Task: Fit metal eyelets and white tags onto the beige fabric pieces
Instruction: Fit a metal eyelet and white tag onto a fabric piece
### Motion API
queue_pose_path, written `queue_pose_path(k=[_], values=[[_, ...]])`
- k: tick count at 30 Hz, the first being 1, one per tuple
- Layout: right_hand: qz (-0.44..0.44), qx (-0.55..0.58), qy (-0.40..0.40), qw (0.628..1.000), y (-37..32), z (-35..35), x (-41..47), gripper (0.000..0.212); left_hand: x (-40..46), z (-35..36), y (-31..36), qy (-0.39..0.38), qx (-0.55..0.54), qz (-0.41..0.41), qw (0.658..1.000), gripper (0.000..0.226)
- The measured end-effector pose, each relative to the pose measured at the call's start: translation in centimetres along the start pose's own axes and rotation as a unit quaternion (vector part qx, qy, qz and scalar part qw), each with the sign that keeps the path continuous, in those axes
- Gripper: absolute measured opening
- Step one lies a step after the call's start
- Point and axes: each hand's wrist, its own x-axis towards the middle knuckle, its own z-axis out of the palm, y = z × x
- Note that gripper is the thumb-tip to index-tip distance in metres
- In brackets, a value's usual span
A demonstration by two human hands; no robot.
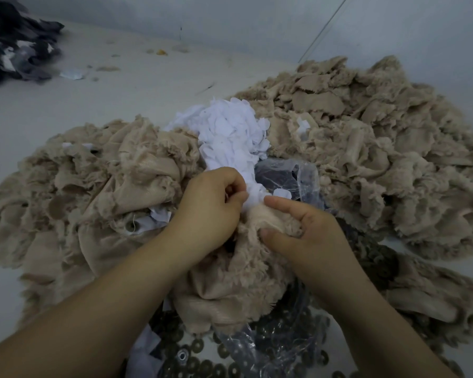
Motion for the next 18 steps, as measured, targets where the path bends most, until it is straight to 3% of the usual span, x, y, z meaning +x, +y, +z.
queue_pose_path(k=[4, 6, 8, 12, 16, 18], values=[[0.000, -0.010, -0.018, 1.000, -0.2, 0.2, -0.1, 0.049, 0.0, 0.0, -0.2, -0.039, 0.066, 0.038, 0.996, 0.013], [-0.003, -0.015, -0.022, 1.000, -0.1, 0.3, -0.1, 0.048, 0.0, 0.1, -0.2, -0.066, 0.117, 0.027, 0.990, 0.021], [0.002, -0.009, -0.022, 1.000, -0.1, 0.3, -0.2, 0.048, 0.0, 0.0, 0.1, -0.050, 0.123, 0.010, 0.991, 0.016], [-0.002, 0.002, -0.023, 1.000, -0.1, 0.0, -0.2, 0.050, -0.4, -0.8, 0.6, -0.016, -0.003, -0.034, 0.999, 0.019], [-0.056, -0.014, -0.029, 0.998, -0.4, 0.1, -0.5, 0.066, -1.2, -1.4, 1.5, -0.031, -0.114, -0.046, 0.992, 0.007], [-0.080, 0.010, -0.023, 0.996, -0.6, 0.4, -0.7, 0.064, -1.6, -1.2, 1.8, -0.049, -0.161, -0.046, 0.985, 0.006]])
